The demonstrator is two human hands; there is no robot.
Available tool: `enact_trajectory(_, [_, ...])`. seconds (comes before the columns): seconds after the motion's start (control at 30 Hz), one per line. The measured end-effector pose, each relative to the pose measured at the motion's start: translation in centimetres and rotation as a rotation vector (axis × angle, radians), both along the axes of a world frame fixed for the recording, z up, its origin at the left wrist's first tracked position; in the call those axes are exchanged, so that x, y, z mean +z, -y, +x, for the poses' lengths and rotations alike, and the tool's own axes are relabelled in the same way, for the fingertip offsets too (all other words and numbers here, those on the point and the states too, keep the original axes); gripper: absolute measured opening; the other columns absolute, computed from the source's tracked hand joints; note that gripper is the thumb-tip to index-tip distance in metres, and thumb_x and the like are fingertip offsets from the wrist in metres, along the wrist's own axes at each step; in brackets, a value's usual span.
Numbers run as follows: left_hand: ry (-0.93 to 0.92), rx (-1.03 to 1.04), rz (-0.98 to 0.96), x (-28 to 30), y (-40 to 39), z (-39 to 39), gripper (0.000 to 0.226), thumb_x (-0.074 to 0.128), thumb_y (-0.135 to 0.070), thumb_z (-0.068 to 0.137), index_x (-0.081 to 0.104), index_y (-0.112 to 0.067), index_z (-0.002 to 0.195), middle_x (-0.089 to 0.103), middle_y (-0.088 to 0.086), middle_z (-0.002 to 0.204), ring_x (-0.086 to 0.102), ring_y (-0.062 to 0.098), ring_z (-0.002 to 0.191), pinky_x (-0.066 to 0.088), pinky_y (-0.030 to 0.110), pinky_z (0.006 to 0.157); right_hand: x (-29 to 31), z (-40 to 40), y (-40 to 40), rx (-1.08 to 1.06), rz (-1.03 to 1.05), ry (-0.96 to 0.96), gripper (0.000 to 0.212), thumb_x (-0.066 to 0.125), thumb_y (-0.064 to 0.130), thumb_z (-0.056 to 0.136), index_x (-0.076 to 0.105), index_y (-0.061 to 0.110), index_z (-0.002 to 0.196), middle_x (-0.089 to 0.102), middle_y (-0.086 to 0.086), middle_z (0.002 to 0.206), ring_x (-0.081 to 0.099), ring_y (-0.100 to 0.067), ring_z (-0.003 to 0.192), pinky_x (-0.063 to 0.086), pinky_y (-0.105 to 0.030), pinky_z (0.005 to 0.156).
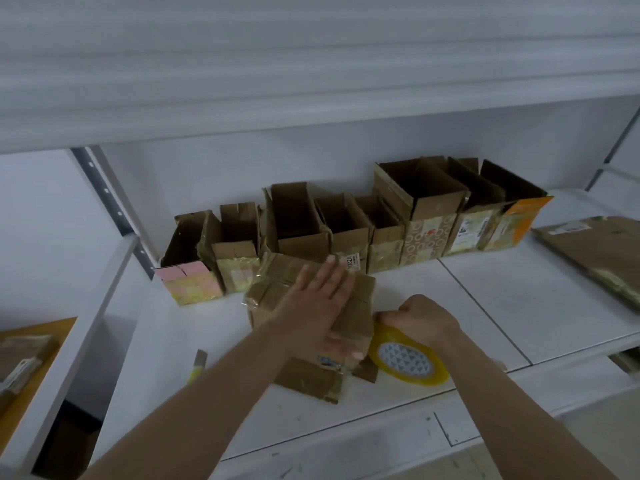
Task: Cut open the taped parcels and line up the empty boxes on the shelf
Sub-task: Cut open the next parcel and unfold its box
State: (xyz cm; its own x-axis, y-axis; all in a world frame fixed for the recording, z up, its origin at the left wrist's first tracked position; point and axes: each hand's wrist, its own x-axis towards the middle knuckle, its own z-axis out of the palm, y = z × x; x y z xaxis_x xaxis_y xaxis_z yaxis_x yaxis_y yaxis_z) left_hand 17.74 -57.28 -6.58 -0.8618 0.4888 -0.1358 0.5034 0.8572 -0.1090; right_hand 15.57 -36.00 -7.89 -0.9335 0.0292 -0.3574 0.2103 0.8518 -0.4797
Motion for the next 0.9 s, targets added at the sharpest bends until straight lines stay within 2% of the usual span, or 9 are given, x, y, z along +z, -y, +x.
enact_trajectory(0.07, [0.000, -0.008, 0.040, -0.7, -1.9, 1.3, 0.101, 0.030, -0.076, 0.086, -0.027, -0.020, 0.149, -0.034, 0.001, 0.155, -0.033, 0.020, 0.142, -0.010, 0.051, 0.120, 0.0, 0.2, 0.0, 0.029, -0.019, -0.023, 0.046, 0.062, 0.063, 0.076, 0.069, 0.018, 0.085, 0.068, -0.001, 0.089, 0.066, -0.021, 0.086, 0.053, -0.037, 0.082])
enact_trajectory(0.17, [-0.014, 0.020, 0.041, -1.3, -2.2, 1.4, 0.090, 0.032, -0.066, 0.093, -0.023, -0.024, 0.151, -0.028, -0.001, 0.159, -0.027, 0.018, 0.145, -0.003, 0.050, 0.121, 0.4, 0.7, -0.1, 0.125, -0.159, -0.014, 0.038, 0.061, 0.047, 0.091, 0.066, 0.024, 0.120, 0.064, 0.001, 0.120, 0.060, -0.020, 0.112, 0.046, -0.040, 0.100])
enact_trajectory(0.43, [-0.079, 0.074, 0.046, -1.7, -1.8, 2.6, 0.097, 0.027, -0.077, 0.085, -0.023, -0.027, 0.151, -0.029, 0.000, 0.159, -0.031, 0.022, 0.144, -0.006, 0.051, 0.119, 0.5, 1.4, 0.0, 0.152, -0.368, -0.029, 0.016, 0.063, 0.024, 0.095, 0.076, 0.026, 0.104, 0.071, -0.001, 0.109, 0.064, -0.020, 0.105, 0.046, -0.042, 0.103])
enact_trajectory(0.53, [-0.195, 0.197, 0.398, -2.0, 0.0, 4.6, 0.105, 0.013, -0.085, 0.078, -0.011, -0.018, 0.155, -0.018, 0.004, 0.163, -0.026, 0.019, 0.147, -0.007, 0.046, 0.120, 0.0, 1.4, 0.5, 0.123, -0.241, -0.101, 0.018, 0.059, 0.037, 0.094, 0.074, 0.042, 0.087, 0.071, 0.003, 0.111, 0.064, -0.020, 0.104, 0.049, -0.043, 0.097])
enact_trajectory(0.6, [-0.388, 0.364, 0.796, -2.8, 2.0, 6.3, 0.086, 0.021, -0.070, 0.093, 0.017, -0.013, 0.156, 0.010, 0.007, 0.164, -0.002, 0.019, 0.152, 0.005, 0.042, 0.121, -0.1, 1.7, 0.8, 0.103, -0.121, -0.159, 0.021, 0.053, 0.040, 0.095, 0.074, 0.043, 0.097, 0.068, 0.007, 0.115, 0.062, -0.020, 0.105, 0.050, -0.040, 0.093])
enact_trajectory(0.67, [-0.576, 0.648, 0.983, -3.8, 4.6, 7.7, 0.065, 0.034, -0.049, 0.099, 0.033, -0.008, 0.149, 0.028, 0.011, 0.157, 0.019, 0.025, 0.148, 0.020, 0.041, 0.119, -0.2, 1.9, 1.0, 0.099, -0.082, -0.188, 0.024, 0.051, 0.041, 0.095, 0.073, 0.042, 0.104, 0.068, 0.008, 0.116, 0.061, -0.020, 0.106, 0.051, -0.037, 0.089])
enact_trajectory(0.73, [-0.561, 0.900, 0.893, -5.1, 7.6, 8.5, 0.050, 0.044, -0.029, 0.100, 0.038, -0.006, 0.144, 0.036, 0.016, 0.149, 0.032, 0.033, 0.139, 0.033, 0.045, 0.113, -0.2, 1.9, 1.1, 0.100, -0.074, -0.188, 0.025, 0.051, 0.043, 0.094, 0.072, 0.043, 0.107, 0.067, 0.008, 0.119, 0.061, -0.021, 0.107, 0.051, -0.037, 0.090])
enact_trajectory(0.83, [-0.095, 1.139, 0.443, -7.1, 10.1, 9.7, 0.054, 0.050, -0.025, 0.098, 0.031, -0.011, 0.146, 0.038, 0.011, 0.145, 0.037, 0.031, 0.135, 0.041, 0.045, 0.104, 0.0, 1.9, 1.1, 0.104, -0.061, -0.177, 0.026, 0.052, 0.045, 0.094, 0.071, 0.043, 0.111, 0.067, 0.008, 0.121, 0.060, -0.021, 0.109, 0.051, -0.037, 0.090])
enact_trajectory(0.9, [0.072, 1.199, 0.286, -7.9, 10.6, 10.2, 0.053, 0.048, -0.026, 0.099, 0.031, -0.014, 0.148, 0.048, 0.009, 0.136, 0.044, 0.028, 0.129, 0.046, 0.041, 0.097, 0.2, 1.9, 1.2, 0.107, -0.040, -0.174, 0.026, 0.052, 0.045, 0.094, 0.070, 0.043, 0.112, 0.066, 0.008, 0.122, 0.060, -0.022, 0.109, 0.050, -0.036, 0.088])
